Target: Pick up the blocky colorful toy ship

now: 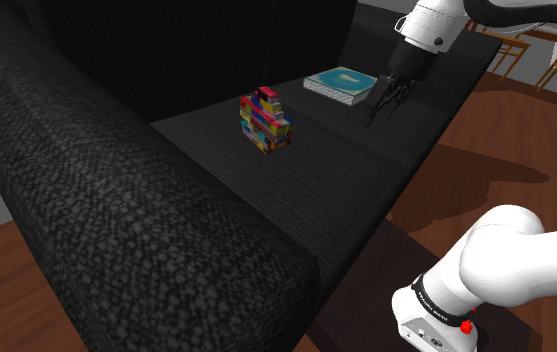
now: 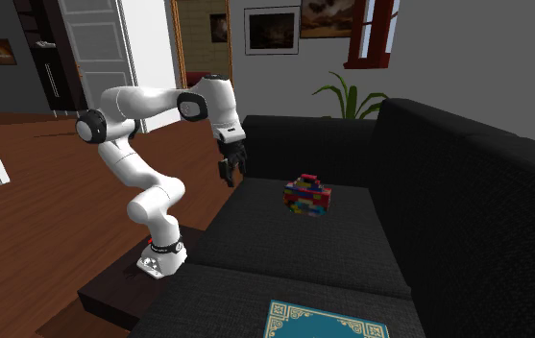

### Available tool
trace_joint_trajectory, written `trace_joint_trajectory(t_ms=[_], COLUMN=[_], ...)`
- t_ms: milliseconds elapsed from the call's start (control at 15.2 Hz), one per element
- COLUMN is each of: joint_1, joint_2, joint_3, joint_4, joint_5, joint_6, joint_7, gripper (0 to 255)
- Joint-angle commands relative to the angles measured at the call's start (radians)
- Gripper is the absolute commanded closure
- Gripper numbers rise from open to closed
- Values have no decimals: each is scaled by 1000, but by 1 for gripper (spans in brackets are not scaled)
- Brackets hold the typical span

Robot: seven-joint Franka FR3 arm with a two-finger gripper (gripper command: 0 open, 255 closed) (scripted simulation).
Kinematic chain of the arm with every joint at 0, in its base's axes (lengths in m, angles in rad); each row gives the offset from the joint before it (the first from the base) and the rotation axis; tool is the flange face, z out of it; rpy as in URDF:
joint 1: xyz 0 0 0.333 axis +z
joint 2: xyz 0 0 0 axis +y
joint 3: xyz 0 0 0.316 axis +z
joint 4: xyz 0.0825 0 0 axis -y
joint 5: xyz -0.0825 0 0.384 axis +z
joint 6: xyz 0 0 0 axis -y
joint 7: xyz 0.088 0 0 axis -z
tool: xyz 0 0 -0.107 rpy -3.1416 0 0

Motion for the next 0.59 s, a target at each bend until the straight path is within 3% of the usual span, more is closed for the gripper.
trace_joint_trajectory(t_ms=[0, 528], joint_1=[0, 8], joint_2=[0, 312], joint_3=[0, 102], joint_4=[0, 246], joint_5=[0, 3], joint_6=[0, 59], joint_7=[0, 128], gripper=[0, 0])
